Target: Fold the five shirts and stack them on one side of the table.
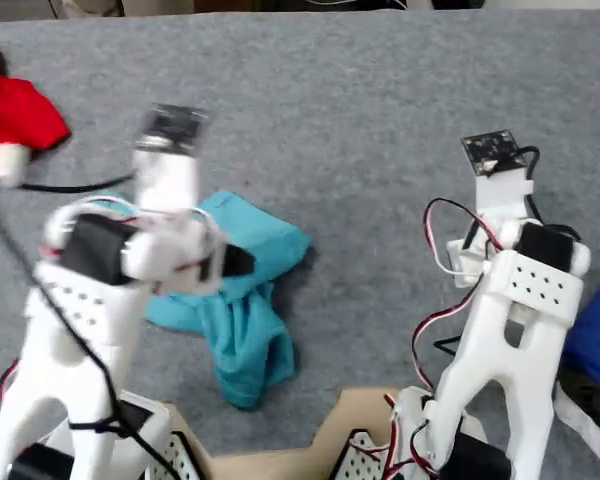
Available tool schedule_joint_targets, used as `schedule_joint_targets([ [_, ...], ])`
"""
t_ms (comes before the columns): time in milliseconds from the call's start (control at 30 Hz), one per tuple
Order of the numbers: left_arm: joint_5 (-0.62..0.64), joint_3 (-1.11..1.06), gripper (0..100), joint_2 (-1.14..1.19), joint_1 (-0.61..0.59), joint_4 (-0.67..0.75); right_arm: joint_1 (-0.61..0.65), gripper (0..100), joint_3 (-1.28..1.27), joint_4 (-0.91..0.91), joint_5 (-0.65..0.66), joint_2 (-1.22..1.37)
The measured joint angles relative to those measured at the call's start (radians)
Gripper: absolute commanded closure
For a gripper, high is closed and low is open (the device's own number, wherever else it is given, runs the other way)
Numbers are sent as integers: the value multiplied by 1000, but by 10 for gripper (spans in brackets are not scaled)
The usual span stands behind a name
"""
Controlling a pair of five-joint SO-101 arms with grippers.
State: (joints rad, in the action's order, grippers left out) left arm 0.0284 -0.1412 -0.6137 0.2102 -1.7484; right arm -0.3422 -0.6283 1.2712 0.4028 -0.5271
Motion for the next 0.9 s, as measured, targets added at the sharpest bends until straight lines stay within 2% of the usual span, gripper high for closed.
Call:
schedule_joint_targets([
  [133, -40, 25, 654, -11, -233, 0, 133, 986, 0, 0, 0, 0],
  [300, -110, 18, 654, -9, -595, 0, 407, 981, 11, -8, -23, 0],
  [400, -124, -21, 654, 6, -806, 31, 566, 910, 74, -54, -100, 17],
  [533, -127, -124, 654, 48, -1042, 132, 707, 814, 215, -123, -198, 144],
  [667, -124, -256, 654, 89, -1181, 242, 804, 811, 407, -140, -282, 379],
  [800, -126, -347, 654, 106, -1258, 339, 861, 811, 661, -110, -370, 681],
  [900, -127, -373, 654, 107, -1272, 368, 898, 810, 896, -28, -419, 927],
])
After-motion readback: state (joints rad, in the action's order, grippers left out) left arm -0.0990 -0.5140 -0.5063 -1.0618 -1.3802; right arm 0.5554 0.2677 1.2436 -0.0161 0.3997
